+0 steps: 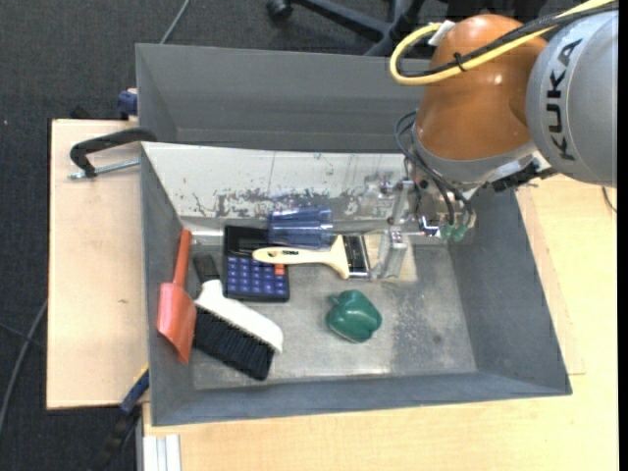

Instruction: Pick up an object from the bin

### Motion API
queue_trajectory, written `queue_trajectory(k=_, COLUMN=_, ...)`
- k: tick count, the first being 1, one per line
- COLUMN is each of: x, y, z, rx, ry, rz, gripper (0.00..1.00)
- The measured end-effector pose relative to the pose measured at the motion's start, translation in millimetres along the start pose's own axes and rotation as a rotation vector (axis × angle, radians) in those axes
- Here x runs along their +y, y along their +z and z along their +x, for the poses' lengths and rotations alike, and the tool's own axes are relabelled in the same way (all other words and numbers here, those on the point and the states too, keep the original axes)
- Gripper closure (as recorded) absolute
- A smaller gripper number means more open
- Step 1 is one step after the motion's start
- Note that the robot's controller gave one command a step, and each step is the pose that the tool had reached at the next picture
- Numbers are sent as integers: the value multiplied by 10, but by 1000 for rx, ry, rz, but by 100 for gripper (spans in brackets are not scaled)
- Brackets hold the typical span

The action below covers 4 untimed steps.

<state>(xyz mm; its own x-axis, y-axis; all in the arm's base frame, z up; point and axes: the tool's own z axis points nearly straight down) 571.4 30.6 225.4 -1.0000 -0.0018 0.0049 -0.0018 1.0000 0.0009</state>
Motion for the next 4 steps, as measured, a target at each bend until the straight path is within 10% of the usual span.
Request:
queue_trajectory(k=1, x=-1, y=-51, z=-12, rx=-9, ry=1, rz=-1, gripper=0)
queue_trajectory(k=2, x=678, y=604, z=-331, rx=-9, ry=-42, rz=-2, gripper=0)
queue_trajectory(k=3, x=854, y=651, z=-324, rx=-12, ry=227, rz=-4, gripper=0)
queue_trajectory(k=4, x=1233, y=982, z=-117, rx=-11, ry=-61, rz=-3, gripper=0)
